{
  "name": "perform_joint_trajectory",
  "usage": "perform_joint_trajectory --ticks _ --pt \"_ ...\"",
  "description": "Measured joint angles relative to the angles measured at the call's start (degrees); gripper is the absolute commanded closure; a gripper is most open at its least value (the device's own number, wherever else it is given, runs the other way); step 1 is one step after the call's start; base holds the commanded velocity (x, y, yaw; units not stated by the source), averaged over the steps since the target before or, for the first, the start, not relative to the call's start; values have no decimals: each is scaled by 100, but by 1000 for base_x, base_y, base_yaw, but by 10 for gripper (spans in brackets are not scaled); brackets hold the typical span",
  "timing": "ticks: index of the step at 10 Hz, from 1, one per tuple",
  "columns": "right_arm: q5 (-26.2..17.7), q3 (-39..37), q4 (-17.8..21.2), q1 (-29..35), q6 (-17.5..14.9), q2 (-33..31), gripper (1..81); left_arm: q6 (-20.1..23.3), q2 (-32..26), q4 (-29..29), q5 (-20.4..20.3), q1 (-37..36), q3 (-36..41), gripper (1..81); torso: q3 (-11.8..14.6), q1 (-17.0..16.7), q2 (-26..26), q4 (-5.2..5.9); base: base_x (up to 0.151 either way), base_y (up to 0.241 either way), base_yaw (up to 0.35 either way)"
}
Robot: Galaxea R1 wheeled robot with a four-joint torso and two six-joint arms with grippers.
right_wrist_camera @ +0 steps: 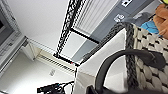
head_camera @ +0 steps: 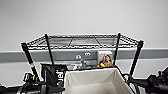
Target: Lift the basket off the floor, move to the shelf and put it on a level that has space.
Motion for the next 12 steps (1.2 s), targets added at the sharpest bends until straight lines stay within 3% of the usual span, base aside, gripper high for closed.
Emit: perform_joint_trajectory --ticks 12 --pt "-1195 162 9 2651 1880 -301 811 -2081 -224 -98 1039 -3023 290 811 0 0 0 0 0 0 0"
